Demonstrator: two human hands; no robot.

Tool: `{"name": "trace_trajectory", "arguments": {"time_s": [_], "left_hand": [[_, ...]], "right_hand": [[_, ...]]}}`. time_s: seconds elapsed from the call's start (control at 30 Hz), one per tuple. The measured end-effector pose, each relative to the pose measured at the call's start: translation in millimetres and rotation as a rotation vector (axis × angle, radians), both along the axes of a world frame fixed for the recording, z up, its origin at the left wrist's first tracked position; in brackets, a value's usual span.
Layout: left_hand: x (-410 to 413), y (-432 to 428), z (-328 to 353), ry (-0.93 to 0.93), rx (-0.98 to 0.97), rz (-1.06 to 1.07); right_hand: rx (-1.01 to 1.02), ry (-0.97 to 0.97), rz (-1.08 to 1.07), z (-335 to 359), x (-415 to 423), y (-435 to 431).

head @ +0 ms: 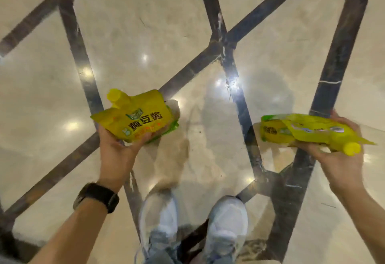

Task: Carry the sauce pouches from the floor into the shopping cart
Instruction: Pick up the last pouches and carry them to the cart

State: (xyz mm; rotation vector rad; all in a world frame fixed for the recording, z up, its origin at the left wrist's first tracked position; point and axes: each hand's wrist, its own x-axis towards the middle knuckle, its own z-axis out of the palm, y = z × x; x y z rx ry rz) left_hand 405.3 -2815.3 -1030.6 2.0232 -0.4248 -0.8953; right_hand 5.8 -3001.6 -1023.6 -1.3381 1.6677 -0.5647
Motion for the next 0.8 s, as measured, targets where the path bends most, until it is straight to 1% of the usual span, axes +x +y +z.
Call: {"name": "trace_trajectory", "arguments": {"time_s": [0.03,0.1,0.2,0.3,0.37,0.47,0.57,0.67,0.73,0.8], "left_hand": [[2,-10,2,-0.003,-0.026,0.009],[9,-24,1,0.017,-0.052,-0.055],[5,-39,-3,0.067,-0.032,-0.226],[-5,-55,-8,0.101,-0.002,-0.322],[-8,-70,-8,0.132,0.015,-0.395],[-21,-92,-5,0.262,0.049,-0.419],[-40,-93,5,0.393,0.111,-0.43],[-44,-80,35,0.544,0.17,-0.426],[-47,-73,70,0.653,0.184,-0.427],[-55,-72,114,0.697,0.188,-0.457]], "right_hand": [[-0.012,-0.029,0.002,-1,6,-7],[0.002,-0.056,0.048,-1,17,-23],[0.134,-0.089,0.139,-6,33,-37],[0.243,-0.062,0.245,-14,45,-44],[0.291,-0.113,0.27,-18,57,-42],[0.44,-0.307,0.181,-22,85,-24],[0.575,-0.427,0.077,-16,91,1],[0.681,-0.487,-0.006,18,71,20],[0.742,-0.53,-0.034,53,59,31],[0.774,-0.557,-0.057,94,49,34]]}}
